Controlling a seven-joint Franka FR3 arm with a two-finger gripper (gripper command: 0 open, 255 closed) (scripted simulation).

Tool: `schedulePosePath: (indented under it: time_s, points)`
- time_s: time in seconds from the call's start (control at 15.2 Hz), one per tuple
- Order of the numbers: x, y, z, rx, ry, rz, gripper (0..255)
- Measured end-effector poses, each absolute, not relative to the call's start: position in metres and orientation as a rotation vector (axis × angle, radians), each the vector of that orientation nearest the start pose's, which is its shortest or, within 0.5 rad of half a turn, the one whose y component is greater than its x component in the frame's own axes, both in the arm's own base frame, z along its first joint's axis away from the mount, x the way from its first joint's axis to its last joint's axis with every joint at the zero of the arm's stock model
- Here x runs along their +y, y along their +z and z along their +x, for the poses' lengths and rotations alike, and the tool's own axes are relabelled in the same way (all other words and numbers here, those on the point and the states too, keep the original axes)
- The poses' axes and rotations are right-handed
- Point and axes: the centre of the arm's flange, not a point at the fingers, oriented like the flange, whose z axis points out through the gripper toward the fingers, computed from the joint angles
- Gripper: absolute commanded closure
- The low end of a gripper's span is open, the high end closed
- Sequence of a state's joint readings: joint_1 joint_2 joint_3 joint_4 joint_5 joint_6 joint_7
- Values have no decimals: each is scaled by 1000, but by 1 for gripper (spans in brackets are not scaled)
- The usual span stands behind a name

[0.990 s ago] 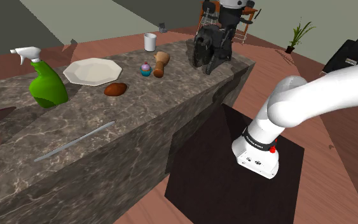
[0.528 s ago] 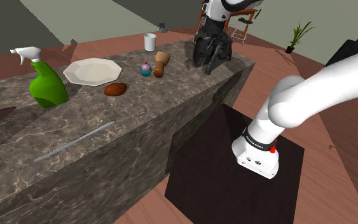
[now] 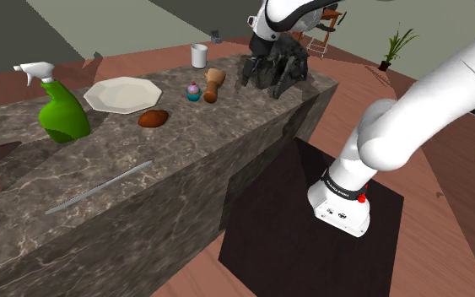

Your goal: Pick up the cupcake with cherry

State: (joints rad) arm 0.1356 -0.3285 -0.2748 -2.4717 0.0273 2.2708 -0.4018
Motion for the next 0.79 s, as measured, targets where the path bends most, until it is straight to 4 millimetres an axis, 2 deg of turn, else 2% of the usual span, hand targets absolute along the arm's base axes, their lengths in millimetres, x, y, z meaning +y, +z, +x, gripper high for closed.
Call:
schedulePosePath:
  time_s: [0.4, 0.79]
  points:
    - [-67, 378, 504, -501, -353, -2946, 0]
    - [-60, 348, 565, -608, -483, -2848, 0]
